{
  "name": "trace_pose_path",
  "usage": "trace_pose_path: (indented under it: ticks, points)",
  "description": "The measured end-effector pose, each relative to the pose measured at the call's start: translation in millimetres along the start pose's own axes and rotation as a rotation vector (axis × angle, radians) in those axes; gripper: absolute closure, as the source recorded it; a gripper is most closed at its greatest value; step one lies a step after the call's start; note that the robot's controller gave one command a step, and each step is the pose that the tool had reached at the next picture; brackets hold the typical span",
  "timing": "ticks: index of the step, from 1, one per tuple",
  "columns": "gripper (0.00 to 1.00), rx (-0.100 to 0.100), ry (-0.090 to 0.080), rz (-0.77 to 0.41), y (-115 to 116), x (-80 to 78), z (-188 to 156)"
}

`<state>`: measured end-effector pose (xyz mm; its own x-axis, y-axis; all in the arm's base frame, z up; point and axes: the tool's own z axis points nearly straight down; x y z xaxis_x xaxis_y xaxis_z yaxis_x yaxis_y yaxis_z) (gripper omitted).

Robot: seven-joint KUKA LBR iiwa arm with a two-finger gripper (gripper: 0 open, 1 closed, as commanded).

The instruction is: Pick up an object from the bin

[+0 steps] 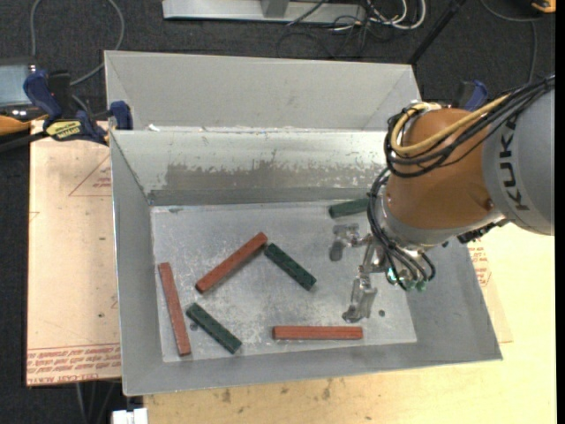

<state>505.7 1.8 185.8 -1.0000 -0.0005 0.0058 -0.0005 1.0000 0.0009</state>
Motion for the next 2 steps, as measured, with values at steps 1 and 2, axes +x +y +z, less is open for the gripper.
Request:
trace_pose_path:
  ticks: [1,2]
  points:
    - [0.0,-0.001,-0.003,0.145,-0.4,4.1,118.4]
    - [1.0,-0.001,-0.013,0.143,-0.7,1.4,113.0]
